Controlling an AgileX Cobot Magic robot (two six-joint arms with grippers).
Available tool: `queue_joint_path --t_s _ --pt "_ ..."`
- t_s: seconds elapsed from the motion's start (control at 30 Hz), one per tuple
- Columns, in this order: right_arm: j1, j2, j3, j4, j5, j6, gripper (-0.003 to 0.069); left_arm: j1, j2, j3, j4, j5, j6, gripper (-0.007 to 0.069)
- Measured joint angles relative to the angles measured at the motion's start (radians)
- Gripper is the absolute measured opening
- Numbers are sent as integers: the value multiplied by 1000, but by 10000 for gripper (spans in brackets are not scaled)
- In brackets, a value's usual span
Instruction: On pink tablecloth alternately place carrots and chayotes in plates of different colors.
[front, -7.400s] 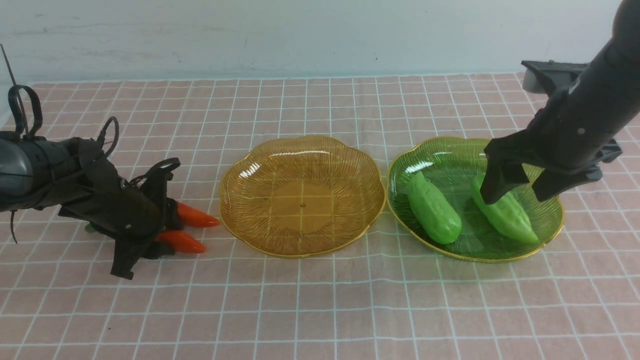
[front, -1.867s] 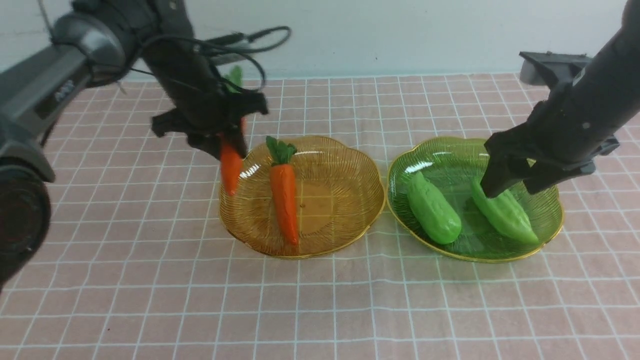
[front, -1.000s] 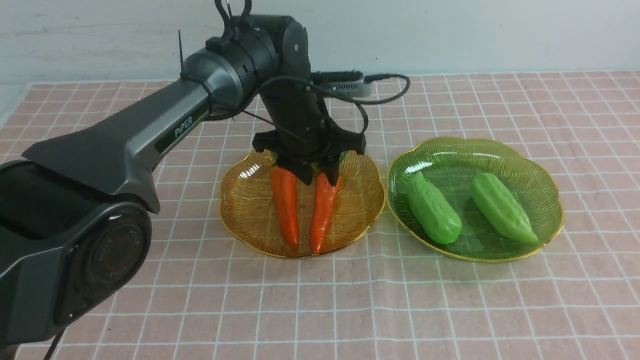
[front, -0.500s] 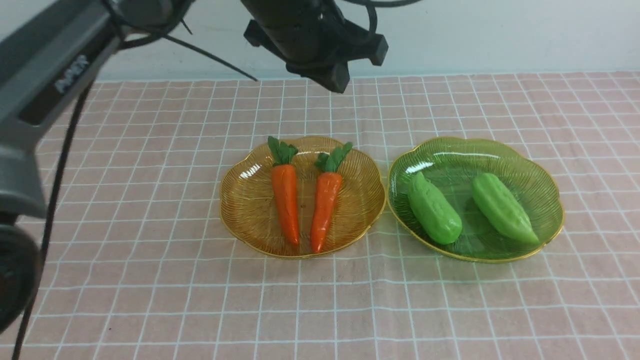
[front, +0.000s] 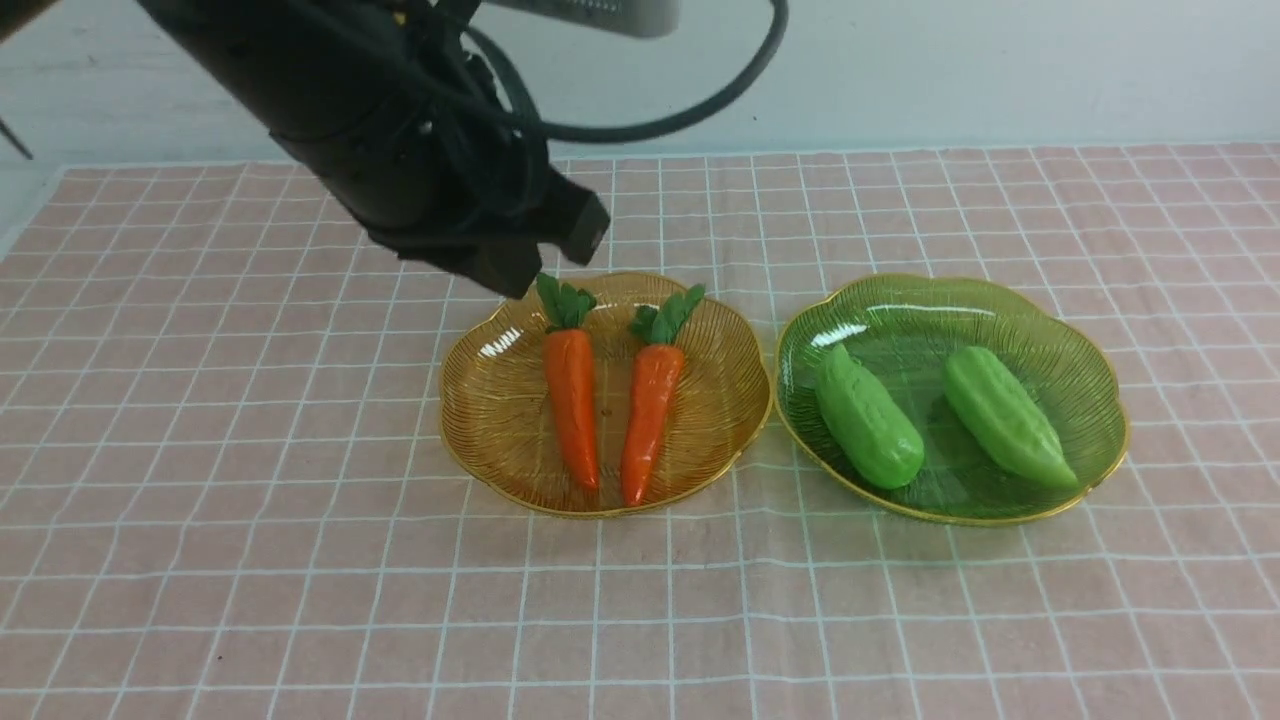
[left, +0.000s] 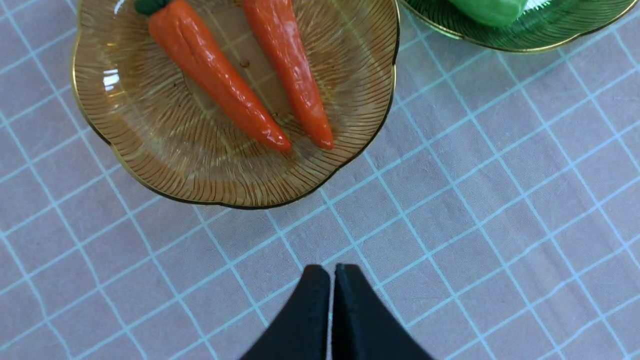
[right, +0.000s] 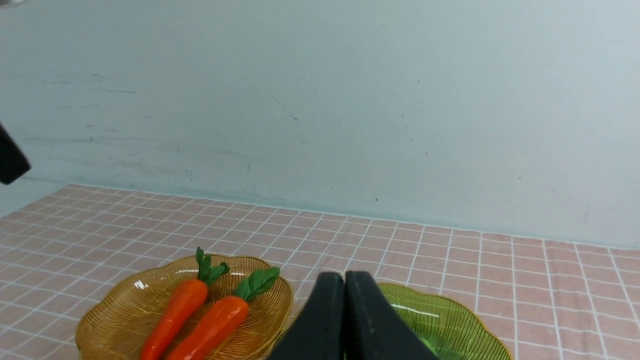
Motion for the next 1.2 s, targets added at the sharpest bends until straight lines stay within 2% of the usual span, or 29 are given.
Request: queue_joint_path --t_s 0.57,0.8,1.0,1.2 --pt "0 0 6 1 12 -7 -15 0 -1 7 4 0 0 -3" --pt "0 -113 138 -45 -42 -7 -15 0 -2 7 4 0 0 -3" --pt "-36 -285 339 -200 -83 -7 -15 0 -2 7 13 0 0 -3" --pt "-81 -308 472 -395 -73 -7 -15 0 -69 10 61 0 -11 -3"
